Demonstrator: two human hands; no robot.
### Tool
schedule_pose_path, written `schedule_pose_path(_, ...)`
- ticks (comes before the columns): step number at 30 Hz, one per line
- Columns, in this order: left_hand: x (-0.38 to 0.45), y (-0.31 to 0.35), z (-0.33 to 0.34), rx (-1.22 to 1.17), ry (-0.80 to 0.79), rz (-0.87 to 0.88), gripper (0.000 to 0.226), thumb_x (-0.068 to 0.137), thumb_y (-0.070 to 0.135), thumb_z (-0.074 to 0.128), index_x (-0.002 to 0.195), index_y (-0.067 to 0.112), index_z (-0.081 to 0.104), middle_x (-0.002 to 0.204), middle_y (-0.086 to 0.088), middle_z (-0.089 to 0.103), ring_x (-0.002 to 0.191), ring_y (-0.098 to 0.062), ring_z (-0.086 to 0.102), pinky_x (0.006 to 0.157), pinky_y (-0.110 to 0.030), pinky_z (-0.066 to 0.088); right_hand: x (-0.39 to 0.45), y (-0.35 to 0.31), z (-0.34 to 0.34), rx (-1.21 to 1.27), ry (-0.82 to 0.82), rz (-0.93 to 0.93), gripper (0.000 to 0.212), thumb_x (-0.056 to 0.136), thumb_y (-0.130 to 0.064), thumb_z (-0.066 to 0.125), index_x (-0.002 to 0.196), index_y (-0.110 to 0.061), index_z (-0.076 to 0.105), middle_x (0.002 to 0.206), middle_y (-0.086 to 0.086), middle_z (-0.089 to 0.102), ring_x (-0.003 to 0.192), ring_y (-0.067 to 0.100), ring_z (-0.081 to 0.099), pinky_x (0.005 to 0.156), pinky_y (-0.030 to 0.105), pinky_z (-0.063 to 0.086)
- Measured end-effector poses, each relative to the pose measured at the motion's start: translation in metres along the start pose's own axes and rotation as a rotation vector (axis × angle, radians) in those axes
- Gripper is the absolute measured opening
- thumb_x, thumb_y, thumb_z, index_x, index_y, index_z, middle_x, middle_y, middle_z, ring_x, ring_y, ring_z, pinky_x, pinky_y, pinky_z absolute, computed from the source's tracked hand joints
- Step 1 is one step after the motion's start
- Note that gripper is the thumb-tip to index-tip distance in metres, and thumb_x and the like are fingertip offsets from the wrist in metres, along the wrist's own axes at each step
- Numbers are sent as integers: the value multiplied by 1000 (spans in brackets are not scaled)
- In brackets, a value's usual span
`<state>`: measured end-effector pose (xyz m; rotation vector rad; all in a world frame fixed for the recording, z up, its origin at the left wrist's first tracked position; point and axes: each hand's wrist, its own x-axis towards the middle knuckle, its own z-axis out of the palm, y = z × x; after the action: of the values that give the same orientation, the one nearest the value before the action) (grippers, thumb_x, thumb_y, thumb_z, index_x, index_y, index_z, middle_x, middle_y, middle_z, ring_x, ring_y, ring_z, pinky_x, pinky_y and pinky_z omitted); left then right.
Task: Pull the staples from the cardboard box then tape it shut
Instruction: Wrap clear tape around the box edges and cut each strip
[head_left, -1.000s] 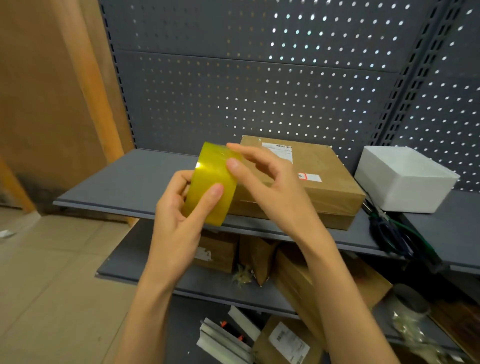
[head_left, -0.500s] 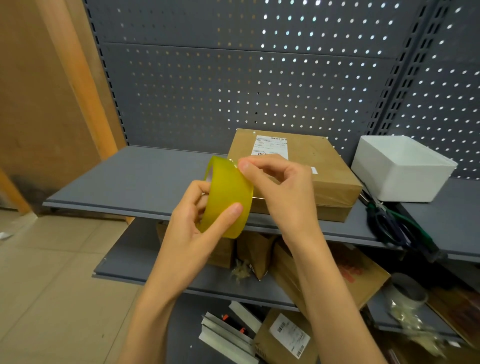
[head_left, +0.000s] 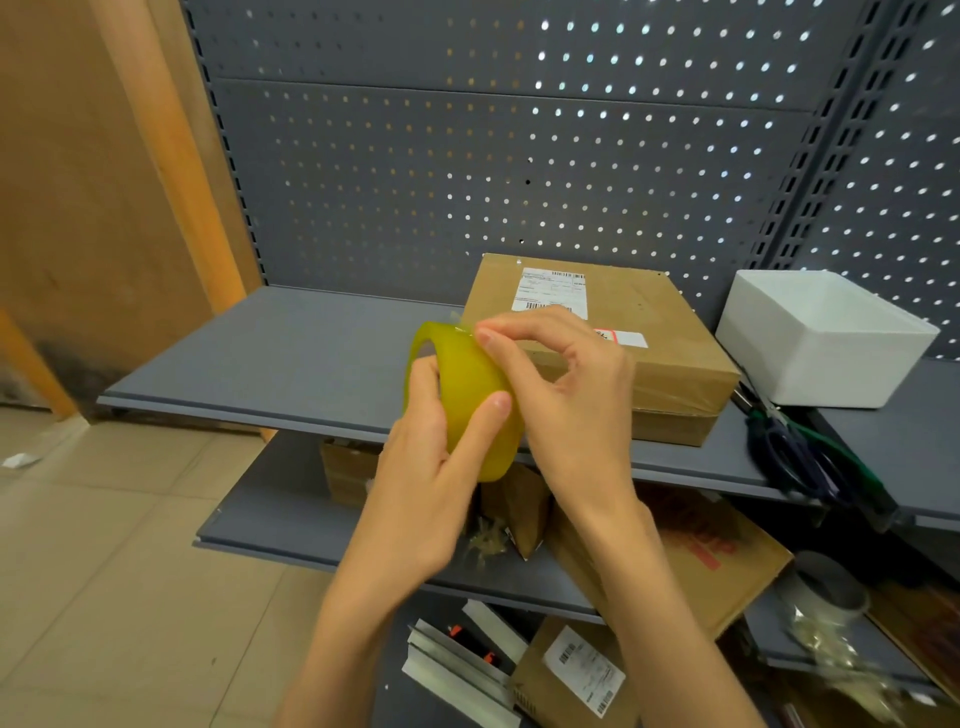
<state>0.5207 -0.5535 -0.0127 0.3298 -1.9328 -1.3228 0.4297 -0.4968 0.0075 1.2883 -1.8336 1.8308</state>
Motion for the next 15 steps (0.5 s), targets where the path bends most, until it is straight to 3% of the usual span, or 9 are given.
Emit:
schedule_pose_path(4, 11, -8, -5, 57, 72, -38, 7, 97, 23, 46, 98, 16, 46, 76, 15, 59, 66, 5, 54, 58, -17, 44, -12, -5, 13, -63, -42, -169, 7, 83, -8, 66, 85, -10, 73, 87, 0, 70, 86, 17, 63, 78, 37, 50)
schedule_pose_path(8, 9, -8, -9, 44, 76, -96, 9, 95, 28, 47, 95, 19, 48, 72, 10, 54, 61, 5, 51, 53, -14, 42, -11, -3, 16, -69, -71, -180, 7, 84, -8, 66, 86, -9, 73, 87, -1, 70, 87, 15, 63, 78, 36, 50)
schedule_pose_path(11, 5, -5, -7, -58, 55, -129, 24, 83, 43, 49, 92, 21, 51, 69, 13, 58, 58, 4, 51, 51, -12, 42, -1, -3, 11, 38, -51, -77, 7, 84, -10, 66, 84, -13, 73, 85, -4, 69, 86, 6, 63, 80, 25, 49)
schedule_pose_path(13, 4, -4, -7, -128, 38, -156, 34, 77, 45, 51, 100, 19, 54, 77, 11, 64, 66, 1, 60, 56, -15, 48, 8, -1, 7, 108, -18, -1, 7, 83, -10, 68, 83, -15, 72, 84, -5, 69, 84, 0, 62, 80, 16, 46)
schedule_pose_path(15, 3, -2, -8, -206, 22, -200, 37, 78, 42, 53, 105, 18, 55, 83, 2, 70, 72, -7, 68, 61, -21, 54, 15, 3, 4, 153, -3, 68, 6, 84, -11, 68, 83, -15, 72, 86, -3, 71, 86, 2, 63, 81, 19, 48)
